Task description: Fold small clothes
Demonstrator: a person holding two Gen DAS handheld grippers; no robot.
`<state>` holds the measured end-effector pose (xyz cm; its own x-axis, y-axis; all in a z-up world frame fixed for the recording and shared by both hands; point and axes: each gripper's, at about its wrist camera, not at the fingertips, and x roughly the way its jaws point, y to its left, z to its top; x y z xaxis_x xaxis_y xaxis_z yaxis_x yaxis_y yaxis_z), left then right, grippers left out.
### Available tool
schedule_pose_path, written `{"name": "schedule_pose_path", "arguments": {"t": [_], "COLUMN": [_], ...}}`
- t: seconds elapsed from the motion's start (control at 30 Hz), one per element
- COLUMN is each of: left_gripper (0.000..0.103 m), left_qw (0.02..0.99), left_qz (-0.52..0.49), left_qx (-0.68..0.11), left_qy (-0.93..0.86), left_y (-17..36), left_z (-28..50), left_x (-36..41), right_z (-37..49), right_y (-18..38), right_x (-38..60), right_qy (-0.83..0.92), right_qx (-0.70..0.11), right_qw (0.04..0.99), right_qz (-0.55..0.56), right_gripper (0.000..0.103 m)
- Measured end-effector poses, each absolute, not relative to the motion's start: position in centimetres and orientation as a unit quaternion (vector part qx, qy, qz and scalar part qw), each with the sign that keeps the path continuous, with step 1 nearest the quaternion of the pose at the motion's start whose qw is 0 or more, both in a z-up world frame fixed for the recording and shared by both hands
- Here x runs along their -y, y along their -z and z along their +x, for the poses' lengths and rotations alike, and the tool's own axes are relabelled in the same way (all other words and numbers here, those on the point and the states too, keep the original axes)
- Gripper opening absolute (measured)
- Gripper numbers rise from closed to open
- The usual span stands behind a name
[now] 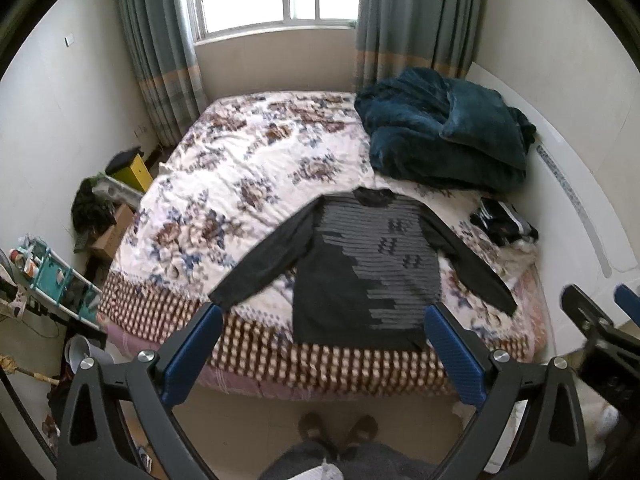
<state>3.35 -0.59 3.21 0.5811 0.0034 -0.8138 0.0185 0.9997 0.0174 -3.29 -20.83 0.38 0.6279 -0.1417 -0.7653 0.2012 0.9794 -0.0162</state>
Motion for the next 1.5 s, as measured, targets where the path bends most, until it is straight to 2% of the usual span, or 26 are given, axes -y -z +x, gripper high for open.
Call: {"name": "schedule_pose_path", "arguments": {"t": [0.17, 0.4, 0.73, 0.93, 1.13, 1.3, 1.5], "left_gripper": [0.103, 0.103, 0.103, 0.103, 0.103, 0.103, 0.103], "left_qw": [0.89, 0.877, 0.809, 0.751, 0.72, 0.704, 0.704], "left_qz": [0.031, 0.069, 0.102, 0.1, 0.106, 0.114, 0.11], "left_qx": [-0.454, -0.476, -0.578, -0.652, -0.68, -0.694, -0.695], "left_qy": [0.002, 0.005, -0.017, -0.043, -0.086, -0.102, -0.102], "left_y": [0.0, 8.7, 24.1, 36.4, 46.7, 52.8, 54.4], "left_z": [7.8, 15.4, 24.8, 29.3, 32.8, 34.5, 33.6], "left_x": [1.4, 5.7, 16.1, 20.6, 21.8, 22.4, 21.2], "right_z": [-1.0, 3.4, 8.6, 10.8, 10.3, 10.4, 11.3], "right_y": [0.8, 9.9, 29.1, 44.0, 59.4, 66.4, 69.7], "right_x": [21.2, 29.5, 50.2, 63.2, 72.0, 74.9, 75.5], "right_qy": [0.128, 0.222, 0.31, 0.343, 0.386, 0.402, 0.406], "right_qx": [-0.425, -0.453, -0.512, -0.528, -0.5, -0.442, -0.432], "right_qw": [0.893, 0.85, 0.75, 0.673, 0.589, 0.564, 0.553], "right_qz": [0.073, 0.151, 0.282, 0.389, 0.504, 0.57, 0.586], "right_gripper": [0.103, 0.103, 0.103, 0.103, 0.103, 0.094, 0.092]}}
